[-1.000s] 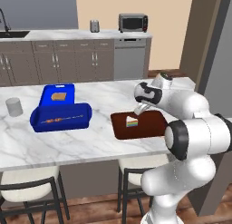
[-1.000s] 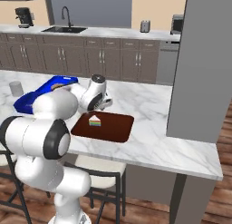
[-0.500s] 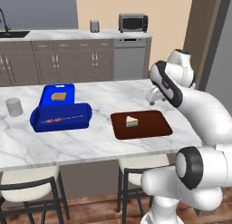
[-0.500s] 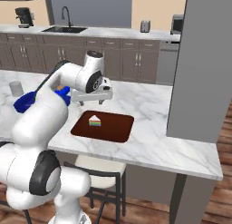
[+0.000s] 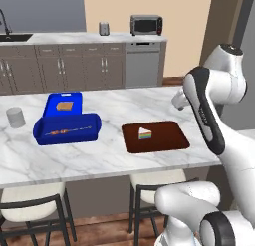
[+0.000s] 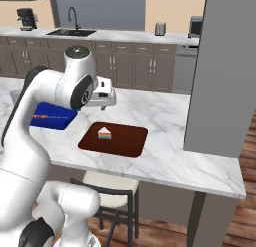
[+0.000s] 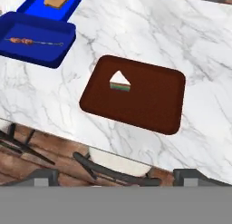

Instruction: Take the cakes from the fridge and place them on the empty tray on the dining counter.

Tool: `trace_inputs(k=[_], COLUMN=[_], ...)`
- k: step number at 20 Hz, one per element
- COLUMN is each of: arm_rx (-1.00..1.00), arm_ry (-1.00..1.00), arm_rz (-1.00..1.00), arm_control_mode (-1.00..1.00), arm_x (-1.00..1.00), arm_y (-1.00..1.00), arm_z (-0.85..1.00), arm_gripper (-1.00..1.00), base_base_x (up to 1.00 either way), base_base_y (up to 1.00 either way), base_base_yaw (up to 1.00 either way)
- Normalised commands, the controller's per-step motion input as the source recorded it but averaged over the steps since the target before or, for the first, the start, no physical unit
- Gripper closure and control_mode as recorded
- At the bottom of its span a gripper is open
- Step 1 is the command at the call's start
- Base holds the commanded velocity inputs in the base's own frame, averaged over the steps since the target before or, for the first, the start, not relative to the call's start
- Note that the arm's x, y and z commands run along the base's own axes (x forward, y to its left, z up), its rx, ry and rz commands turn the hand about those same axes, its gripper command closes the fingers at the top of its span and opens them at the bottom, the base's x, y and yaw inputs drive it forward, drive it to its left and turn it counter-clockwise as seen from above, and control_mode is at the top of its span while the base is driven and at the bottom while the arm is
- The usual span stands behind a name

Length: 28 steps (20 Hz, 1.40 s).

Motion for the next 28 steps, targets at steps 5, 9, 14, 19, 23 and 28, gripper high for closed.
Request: trace_inputs(k=[5,9,14,19,23,28], arm_rx=[0.0,0.01,0.0,0.0,0.01,0.05], arm_ry=[-0.43,-0.08,0.06,0.01,0.0,0.0], arm_rz=[-0.27,-0.16,-0.06,-0.01,0.0,0.0], arm_control_mode=[-1.0,-1.0,-1.0,-1.0,-1.0,-1.0], arm_x=[-0.99,-0.74,-0.65,-0.78,-0.46,-0.59], arm_y=[0.11,0.04,0.0,0.0,0.0,0.09], arm_z=[0.14,0.51,0.93,0.96,0.04,-0.11], arm_gripper=[-1.0,-1.0,-1.0,-1.0,-1.0,-1.0], base_base_x=[0.0,0.0,0.0,0.0,0.0,0.0], base_base_y=[0.0,0.0,0.0,0.0,0.0,0.0], base_base_yaw=[0.0,0.0,0.0,0.0,0.0,0.0])
